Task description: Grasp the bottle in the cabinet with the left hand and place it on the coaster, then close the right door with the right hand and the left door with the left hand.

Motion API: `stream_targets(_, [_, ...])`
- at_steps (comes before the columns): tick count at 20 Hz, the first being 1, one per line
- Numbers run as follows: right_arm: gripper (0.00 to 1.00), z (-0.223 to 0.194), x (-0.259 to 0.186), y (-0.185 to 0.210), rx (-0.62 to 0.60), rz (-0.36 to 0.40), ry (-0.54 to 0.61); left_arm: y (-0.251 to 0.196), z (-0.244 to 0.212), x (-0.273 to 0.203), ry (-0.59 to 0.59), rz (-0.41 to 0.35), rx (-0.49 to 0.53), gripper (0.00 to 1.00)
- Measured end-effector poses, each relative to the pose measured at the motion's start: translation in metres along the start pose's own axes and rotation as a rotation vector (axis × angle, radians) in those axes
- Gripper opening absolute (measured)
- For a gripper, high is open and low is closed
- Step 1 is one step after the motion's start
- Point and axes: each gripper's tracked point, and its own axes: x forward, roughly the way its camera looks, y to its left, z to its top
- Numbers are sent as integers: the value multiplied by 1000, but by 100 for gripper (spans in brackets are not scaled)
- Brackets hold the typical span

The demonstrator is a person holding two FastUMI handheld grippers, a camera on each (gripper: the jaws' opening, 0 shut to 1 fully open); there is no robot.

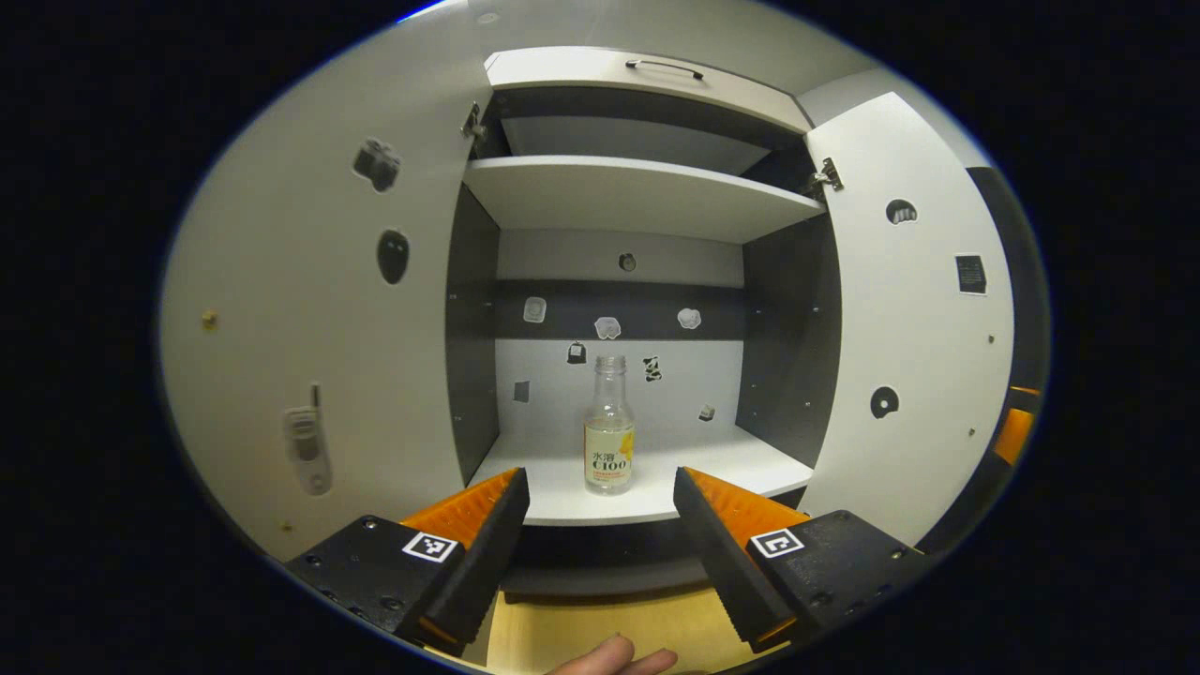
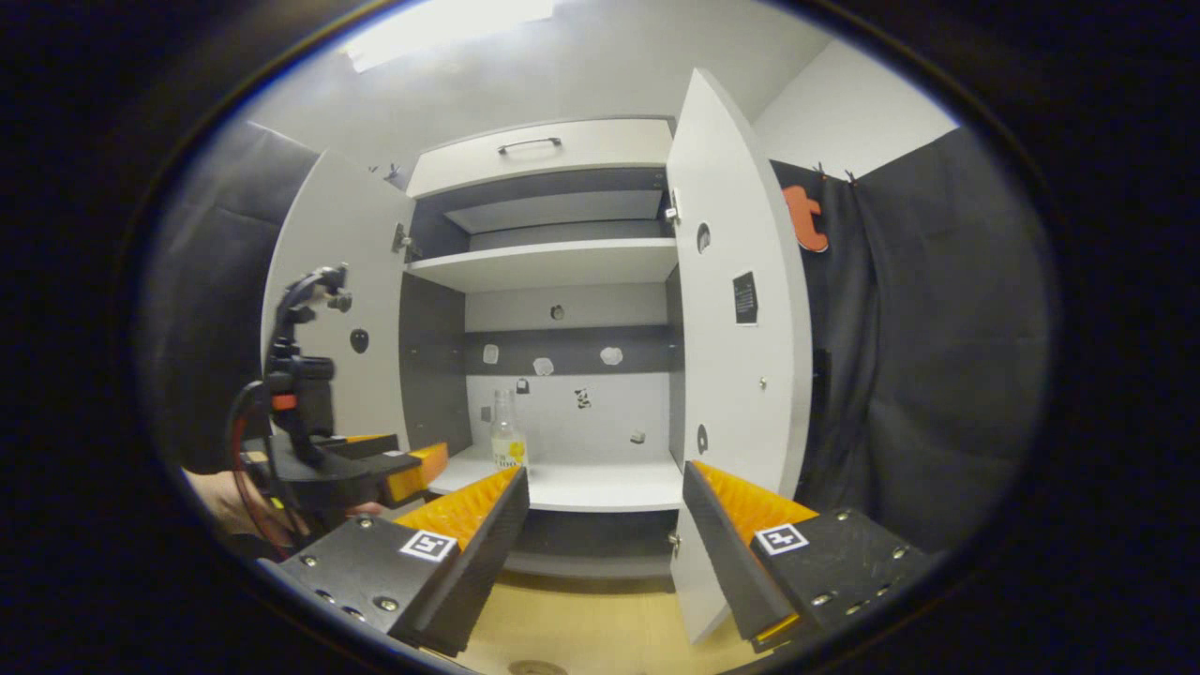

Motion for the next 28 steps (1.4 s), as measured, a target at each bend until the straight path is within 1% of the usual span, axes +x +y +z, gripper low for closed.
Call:
stream_targets(1, [100,-4,3,2,10,15,14,0,-2,16,-1,6,10,98])
stream_targets(2, [100,-4,7,-3,18,10,17,0,-2,33,-9,12,17,98])
stream_targets(3, [99,-2,14,-10,23,-14,11,-1,-3,51,-15,14,21,98])
stream_targets(4, [96,-2,18,-14,24,-27,7,-3,-4,67,-19,7,23,98])
stream_targets(5, [99,0,20,-15,21,-26,1,-7,-6,82,-18,0,27,97])
stream_targets(6, [100,1,20,-15,18,-24,-6,-8,-8,97,-15,8,33,98])
stream_targets(7, [96,3,21,-16,18,-25,-10,-6,-10,113,-16,23,32,97])
stream_targets(8, [100,2,21,-19,20,-30,-13,-7,-14,128,-8,29,21,97])
stream_targets(9, [96,4,20,-20,20,-33,-18,-8,-20,142,3,29,6,97])
stream_targets(10, [100,5,21,-20,14,-34,-25,-8,-23,153,12,33,-3,98])
stream_targets(12, [100,4,20,-24,-7,-43,-27,-2,-31,173,26,51,-5,97])
stream_targets(14, [100,-1,18,-32,-22,-76,-9,6,-36,190,41,75,-19,97])
stream_targets(15, [96,-3,17,-35,-21,-94,-1,7,-40,193,50,79,-33,98])
stream_targets(16, [100,-5,14,-37,-20,-104,3,8,-45,198,69,85,-49,98])
stream_targets(18, [100,-6,9,-36,-14,-110,1,13,-51,207,90,93,11,99])
stream_targets(19, [96,-7,6,-33,-16,-106,2,8,-53,213,96,72,29,99])
stream_targets(20, [100,-8,1,-33,-23,-104,3,1,-55,212,120,36,29,96])
stream_targets(21, [100,-8,-4,-33,-30,-105,3,1,-55,206,130,28,22,80])
stream_targets(22, [100,-7,-9,-32,-35,-106,0,1,-52,200,135,28,3,82])
stream_targets(24, [100,-4,-17,-29,-30,-100,-9,-5,-42,176,114,-1,-42,81])
stream_targets(28, [100,1,-33,-24,-5,-78,-18,-2,-20,124,61,-18,-33,81])
